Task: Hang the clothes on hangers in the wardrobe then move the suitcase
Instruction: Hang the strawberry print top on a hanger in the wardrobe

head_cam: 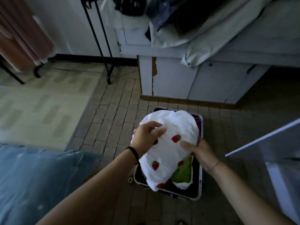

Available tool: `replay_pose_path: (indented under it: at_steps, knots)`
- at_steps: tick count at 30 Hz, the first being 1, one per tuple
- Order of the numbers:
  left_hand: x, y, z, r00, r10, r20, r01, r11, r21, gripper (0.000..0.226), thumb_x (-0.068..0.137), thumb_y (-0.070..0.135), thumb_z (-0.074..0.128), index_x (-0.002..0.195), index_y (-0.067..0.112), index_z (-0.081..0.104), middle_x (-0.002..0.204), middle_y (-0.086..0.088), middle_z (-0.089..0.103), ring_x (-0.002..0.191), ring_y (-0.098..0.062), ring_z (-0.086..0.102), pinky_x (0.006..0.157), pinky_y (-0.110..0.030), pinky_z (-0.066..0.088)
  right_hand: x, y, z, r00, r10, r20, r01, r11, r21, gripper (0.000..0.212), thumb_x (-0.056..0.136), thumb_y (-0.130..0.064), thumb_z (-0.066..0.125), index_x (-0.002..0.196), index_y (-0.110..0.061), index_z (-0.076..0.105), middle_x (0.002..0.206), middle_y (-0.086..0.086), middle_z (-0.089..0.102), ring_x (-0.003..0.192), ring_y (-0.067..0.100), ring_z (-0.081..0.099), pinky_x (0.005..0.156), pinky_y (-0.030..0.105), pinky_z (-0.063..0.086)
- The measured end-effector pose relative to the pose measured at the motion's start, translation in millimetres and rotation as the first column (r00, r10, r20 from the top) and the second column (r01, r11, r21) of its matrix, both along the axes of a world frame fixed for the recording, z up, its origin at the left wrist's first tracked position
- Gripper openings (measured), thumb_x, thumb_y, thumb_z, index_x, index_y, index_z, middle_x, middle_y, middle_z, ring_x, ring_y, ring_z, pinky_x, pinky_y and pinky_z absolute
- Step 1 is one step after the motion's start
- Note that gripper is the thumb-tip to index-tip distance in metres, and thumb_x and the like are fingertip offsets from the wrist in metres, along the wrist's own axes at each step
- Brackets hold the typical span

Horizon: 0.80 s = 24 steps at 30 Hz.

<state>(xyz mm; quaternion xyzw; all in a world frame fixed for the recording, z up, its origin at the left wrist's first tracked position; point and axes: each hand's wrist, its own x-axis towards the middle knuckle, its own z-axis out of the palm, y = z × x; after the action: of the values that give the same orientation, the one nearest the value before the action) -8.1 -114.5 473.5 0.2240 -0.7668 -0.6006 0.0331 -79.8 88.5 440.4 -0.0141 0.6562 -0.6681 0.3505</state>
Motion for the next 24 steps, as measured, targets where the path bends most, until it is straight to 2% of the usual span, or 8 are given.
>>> replay_pose_path:
  at_steps: [3,5,7,10,14,18,21,24]
  knots:
    - [-11.1,13.6,81.9,0.993,-0.106,-0.046,0.103,0.992,-0.070,0.019,0.082,0.034,0.071,0.094,0.019,0.071,0.077,-0.006,0.068,0.064,-0.013,0.062,0.063,-0.030,0.057,-9.4,23.8,69.7,0.982,0.055,-0.182,-0.026,0.987,0.159,0.064,0.061,-0.043,0.083,0.114,-0.016,0.058,0.111,0.004,0.068,0.098,0.014,0.066,0.084,0.035,0.056]
    - [-18.6,26.0,129.3,0.975,-0.206,-0.078,0.191,0.967,-0.172,0.021,0.082,0.033,0.070,0.098,0.020,0.072,0.078,0.003,0.069,0.067,-0.003,0.061,0.067,-0.023,0.056,-17.2,32.9,121.1,0.942,0.042,-0.333,0.018,0.984,0.176,0.040,0.074,-0.030,0.075,0.107,-0.015,0.058,0.105,-0.001,0.065,0.096,0.009,0.064,0.076,0.023,0.054]
    - [-25.7,40.7,169.9,0.948,-0.297,-0.111,0.256,0.924,-0.282,0.020,0.082,0.030,0.071,0.097,0.018,0.073,0.071,0.017,0.064,0.063,0.006,0.058,0.066,-0.015,0.052,-25.1,39.5,170.6,0.893,0.010,-0.450,0.070,0.984,0.162,0.048,0.077,-0.033,0.070,0.119,-0.019,0.050,0.115,-0.008,0.055,0.109,0.010,0.054,0.083,0.025,0.047]
    - [-33.8,65.1,219.1,0.912,-0.394,-0.115,0.333,0.874,-0.354,0.019,0.082,0.029,0.072,0.096,0.017,0.075,0.072,0.022,0.063,0.064,0.007,0.059,0.066,-0.014,0.052,-34.6,48.6,238.0,0.807,0.146,-0.572,-0.051,0.982,0.180,0.053,0.079,-0.051,0.055,0.128,-0.035,0.044,0.135,-0.015,0.042,0.126,-0.001,0.035,0.103,0.028,0.033]
    - [-35.4,97.4,265.4,0.838,-0.537,-0.095,0.458,0.787,-0.414,0.020,0.083,0.030,0.070,0.100,0.018,0.073,0.073,0.013,0.066,0.061,-0.004,0.060,0.059,-0.016,0.052,-28.0,64.8,298.6,0.796,0.334,-0.505,-0.279,0.943,0.183,0.035,0.095,-0.041,0.035,0.117,-0.029,0.060,0.124,-0.018,0.054,0.108,-0.019,0.050,0.084,0.002,0.039]
    - [-35.7,116.6,289.5,0.832,-0.544,-0.104,0.469,0.792,-0.390,0.014,0.084,0.029,0.070,0.094,0.021,0.073,0.081,-0.001,0.070,0.064,-0.006,0.062,0.058,-0.018,0.054,-25.6,97.1,313.1,0.793,0.430,-0.432,-0.372,0.903,0.216,0.061,0.091,-0.050,0.035,0.101,0.000,0.067,0.093,0.013,0.070,0.086,0.017,0.068,0.075,0.022,0.052]
    - [-37.1,120.9,294.7,0.832,-0.550,-0.079,0.473,0.776,-0.416,0.014,0.084,0.032,0.069,0.089,0.019,0.073,0.081,-0.001,0.070,0.073,-0.016,0.067,0.063,-0.025,0.058,-24.8,118.0,315.0,0.839,0.351,-0.416,-0.309,0.936,0.167,0.057,0.081,-0.056,0.048,0.079,-0.003,0.066,0.069,0.003,0.067,0.064,0.011,0.062,0.059,0.018,0.048]
    - [-39.8,119.2,291.6,0.815,-0.580,0.001,0.502,0.706,-0.500,0.021,0.084,0.039,0.066,0.081,0.019,0.070,0.073,0.002,0.068,0.066,-0.007,0.064,0.061,-0.018,0.053,-30.6,141.7,319.0,0.878,0.248,-0.409,-0.254,0.966,0.042,0.035,0.078,-0.046,0.065,0.067,-0.013,0.069,0.065,0.001,0.067,0.060,0.011,0.062,0.062,0.025,0.047]
